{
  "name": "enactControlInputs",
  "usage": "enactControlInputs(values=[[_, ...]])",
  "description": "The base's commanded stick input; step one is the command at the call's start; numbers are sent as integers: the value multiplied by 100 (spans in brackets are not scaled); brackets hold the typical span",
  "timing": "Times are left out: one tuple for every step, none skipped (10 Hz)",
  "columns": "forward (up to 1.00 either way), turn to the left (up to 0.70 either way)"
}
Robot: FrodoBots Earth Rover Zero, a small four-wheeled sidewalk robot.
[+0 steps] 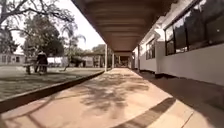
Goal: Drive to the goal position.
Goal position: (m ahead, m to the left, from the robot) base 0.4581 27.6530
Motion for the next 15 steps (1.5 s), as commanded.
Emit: enactControlInputs(values=[[70, -5], [70, 0], [70, 0], [70, 0], [70, 0], [70, 0], [70, 0], [70, 0], [70, 0], [70, 0], [70, 0], [70, 0], [70, 0], [70, 0], [70, 0]])
